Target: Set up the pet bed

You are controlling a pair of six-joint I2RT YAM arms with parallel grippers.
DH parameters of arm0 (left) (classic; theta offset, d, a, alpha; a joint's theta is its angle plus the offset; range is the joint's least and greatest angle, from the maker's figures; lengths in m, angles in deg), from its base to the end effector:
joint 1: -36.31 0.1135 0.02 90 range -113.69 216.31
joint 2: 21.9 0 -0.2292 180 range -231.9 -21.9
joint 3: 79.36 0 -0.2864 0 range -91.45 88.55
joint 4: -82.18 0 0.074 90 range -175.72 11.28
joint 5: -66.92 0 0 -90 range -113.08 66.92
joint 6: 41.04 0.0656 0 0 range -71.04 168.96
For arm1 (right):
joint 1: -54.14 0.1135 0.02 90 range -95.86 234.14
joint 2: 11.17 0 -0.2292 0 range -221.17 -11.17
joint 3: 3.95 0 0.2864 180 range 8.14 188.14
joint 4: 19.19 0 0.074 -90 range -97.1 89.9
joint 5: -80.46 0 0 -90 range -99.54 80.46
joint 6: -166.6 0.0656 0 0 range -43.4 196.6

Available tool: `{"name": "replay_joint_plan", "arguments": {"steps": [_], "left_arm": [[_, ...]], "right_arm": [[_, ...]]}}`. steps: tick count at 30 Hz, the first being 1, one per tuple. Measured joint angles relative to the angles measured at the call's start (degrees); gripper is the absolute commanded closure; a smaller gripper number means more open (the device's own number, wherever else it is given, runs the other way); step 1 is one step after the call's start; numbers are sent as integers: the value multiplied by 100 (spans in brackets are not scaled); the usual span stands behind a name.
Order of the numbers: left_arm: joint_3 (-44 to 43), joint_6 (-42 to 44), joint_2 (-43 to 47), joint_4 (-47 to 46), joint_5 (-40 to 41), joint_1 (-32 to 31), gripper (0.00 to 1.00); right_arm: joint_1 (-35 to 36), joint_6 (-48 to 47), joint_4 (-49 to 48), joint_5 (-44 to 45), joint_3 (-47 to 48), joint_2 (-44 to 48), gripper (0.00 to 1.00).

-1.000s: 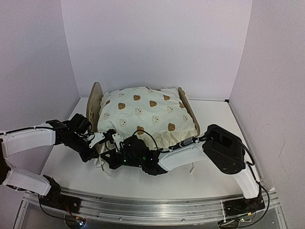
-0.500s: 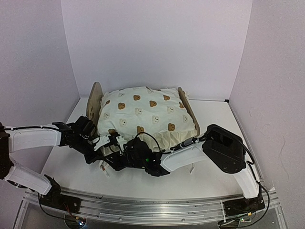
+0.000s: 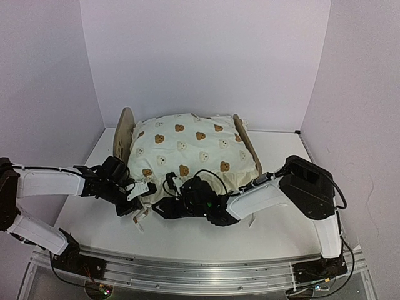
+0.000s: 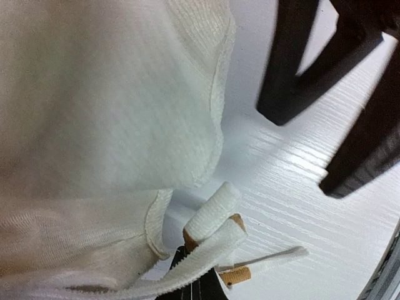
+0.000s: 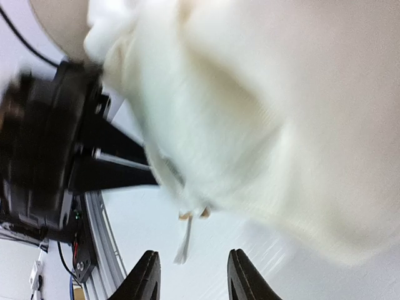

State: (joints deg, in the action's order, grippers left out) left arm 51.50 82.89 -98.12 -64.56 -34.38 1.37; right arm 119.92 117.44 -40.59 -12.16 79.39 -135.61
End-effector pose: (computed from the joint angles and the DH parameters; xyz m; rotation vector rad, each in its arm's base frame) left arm 0.2294 -0.1760 0.0855 1.5346 2.1172 -0.2647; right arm 0.2011 0.4543 0.0672 -0.4955 2.0812 1.2370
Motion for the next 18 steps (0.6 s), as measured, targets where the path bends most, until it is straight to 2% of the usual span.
{"name": "replay_joint_plan", "arguments": {"steps": [3,12,18], "left_arm": [[74,245,0,-115,-2,0,100],[84,535,-4,-367,-33,3,100],[108,551,-4,-481,-38,7,100]], "right_arm": [[-131,269,-159,-81,203,-179,57],[-181,905,-895,-182,711,-789,68],[-196,1185,-1106,-352,740,-850,71]]}}
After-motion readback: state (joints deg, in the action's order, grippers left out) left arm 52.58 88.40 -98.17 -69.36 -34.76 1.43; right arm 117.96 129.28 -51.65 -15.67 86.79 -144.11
